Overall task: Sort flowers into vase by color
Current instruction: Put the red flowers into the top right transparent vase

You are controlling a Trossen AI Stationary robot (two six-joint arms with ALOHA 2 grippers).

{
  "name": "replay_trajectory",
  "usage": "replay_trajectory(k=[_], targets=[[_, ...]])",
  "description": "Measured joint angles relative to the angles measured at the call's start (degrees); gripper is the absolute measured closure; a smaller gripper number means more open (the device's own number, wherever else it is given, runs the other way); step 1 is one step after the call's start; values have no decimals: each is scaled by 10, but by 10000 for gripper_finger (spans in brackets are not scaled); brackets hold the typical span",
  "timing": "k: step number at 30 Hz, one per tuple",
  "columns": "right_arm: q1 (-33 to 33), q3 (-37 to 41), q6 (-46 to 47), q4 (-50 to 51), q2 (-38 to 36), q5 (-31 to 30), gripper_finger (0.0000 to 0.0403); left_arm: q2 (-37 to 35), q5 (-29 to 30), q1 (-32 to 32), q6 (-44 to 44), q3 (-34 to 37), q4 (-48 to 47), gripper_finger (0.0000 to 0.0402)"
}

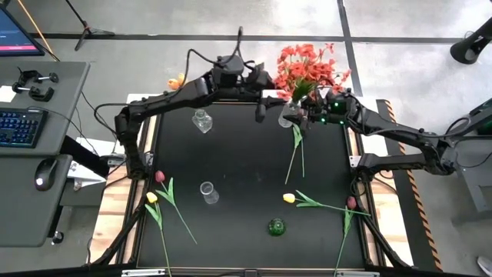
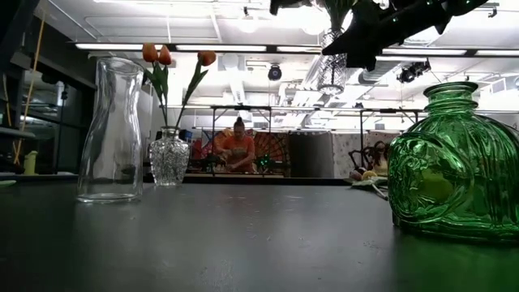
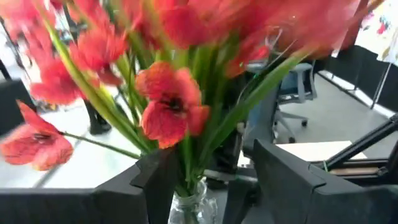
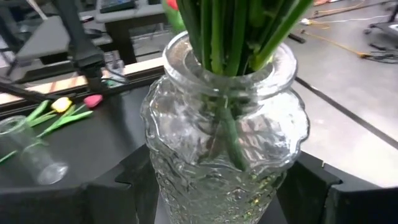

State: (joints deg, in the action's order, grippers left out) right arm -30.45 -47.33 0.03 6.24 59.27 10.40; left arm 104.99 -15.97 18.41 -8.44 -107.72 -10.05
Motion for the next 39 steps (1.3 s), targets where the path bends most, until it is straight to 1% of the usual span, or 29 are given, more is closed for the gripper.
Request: replay_trajectory(k=[2, 5, 10, 18, 27, 32, 35, 39], targets=[[-4, 0, 0, 0, 0, -6, 174, -3, 8, -1, -14, -1, 8, 207], [-8, 0, 0, 0, 0, -8, 175, -2, 11, -1, -12, -1, 10, 211], [-11, 0, 0, -1, 0, -8, 176, 17, 30, -5, -11, -1, 16, 221], [-11, 1, -3, -6, 0, -17, 176, 24, 57, -18, -12, -1, 87, 242], [-11, 1, 0, -11, 3, -20, 177, 46, 110, -25, -17, 0, 106, 267], [-11, 1, 0, -13, 9, -20, 178, 50, 107, -27, -16, 0, 129, 275], [-11, 2, 0, -15, 10, -19, 178, 54, 113, -29, -26, -1, 133, 291], [-11, 2, 1, -16, 11, -20, 178, 59, 121, -29, -28, -1, 133, 344]])
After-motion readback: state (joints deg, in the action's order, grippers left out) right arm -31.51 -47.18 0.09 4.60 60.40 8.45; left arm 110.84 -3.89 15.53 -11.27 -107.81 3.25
